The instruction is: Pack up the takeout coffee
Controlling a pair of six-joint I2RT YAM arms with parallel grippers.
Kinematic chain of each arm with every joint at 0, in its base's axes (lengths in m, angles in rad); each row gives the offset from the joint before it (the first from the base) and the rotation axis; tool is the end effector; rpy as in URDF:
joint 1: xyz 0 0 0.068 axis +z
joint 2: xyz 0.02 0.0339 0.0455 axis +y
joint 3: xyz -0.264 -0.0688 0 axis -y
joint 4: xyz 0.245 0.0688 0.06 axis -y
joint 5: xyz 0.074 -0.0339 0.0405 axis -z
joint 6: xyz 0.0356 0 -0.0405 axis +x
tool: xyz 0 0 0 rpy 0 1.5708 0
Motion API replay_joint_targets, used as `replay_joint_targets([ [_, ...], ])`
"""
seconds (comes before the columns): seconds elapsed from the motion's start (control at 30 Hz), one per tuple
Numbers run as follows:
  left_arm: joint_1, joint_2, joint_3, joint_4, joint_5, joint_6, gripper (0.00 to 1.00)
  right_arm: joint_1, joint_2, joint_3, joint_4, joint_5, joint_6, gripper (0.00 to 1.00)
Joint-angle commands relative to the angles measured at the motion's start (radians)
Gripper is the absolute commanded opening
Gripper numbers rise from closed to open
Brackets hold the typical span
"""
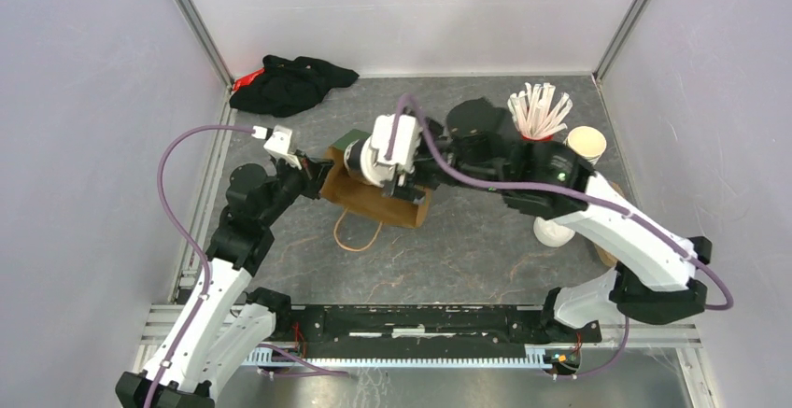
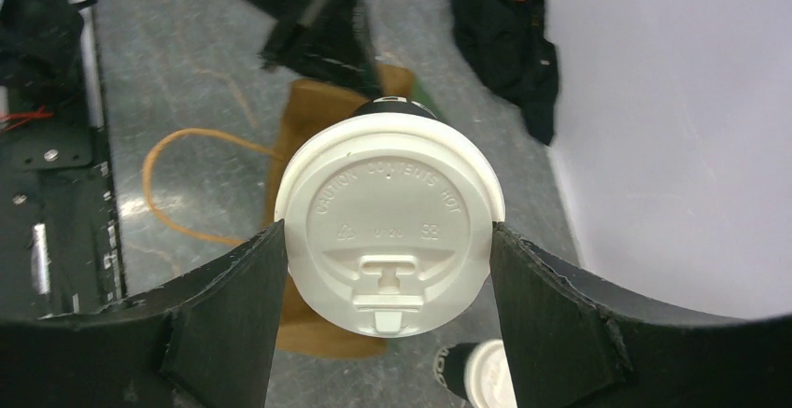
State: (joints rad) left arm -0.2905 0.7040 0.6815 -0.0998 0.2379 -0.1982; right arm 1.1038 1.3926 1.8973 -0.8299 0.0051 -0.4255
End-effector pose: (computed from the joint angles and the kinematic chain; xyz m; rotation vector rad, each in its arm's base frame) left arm 0.1632 -0.0575 0.3256 0.2598 1.7021 -0.5650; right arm 0.1183 0.2343 0.5093 -1.3280 1.3894 0.4546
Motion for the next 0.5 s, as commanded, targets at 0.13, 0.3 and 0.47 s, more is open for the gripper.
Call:
replay_joint_targets([
  [0.13,-0.006,-0.045,-0.042,0.026,-0.043,0.062,0.02,0.169,0.091,-0.039,0.038,0.187,-0.006,0.5],
  [0.3,-0.004,-0.102,-0.128,0.062,-0.033,0.027,0.02,0.219,0.128,-0.078,0.048,0.332,-0.043,0.5],
  [0.47,-0.006,-0.172,-0.194,0.068,-0.036,0.023,0.02,0.223,0.162,-0.061,0.009,0.373,-0.11,0.51],
])
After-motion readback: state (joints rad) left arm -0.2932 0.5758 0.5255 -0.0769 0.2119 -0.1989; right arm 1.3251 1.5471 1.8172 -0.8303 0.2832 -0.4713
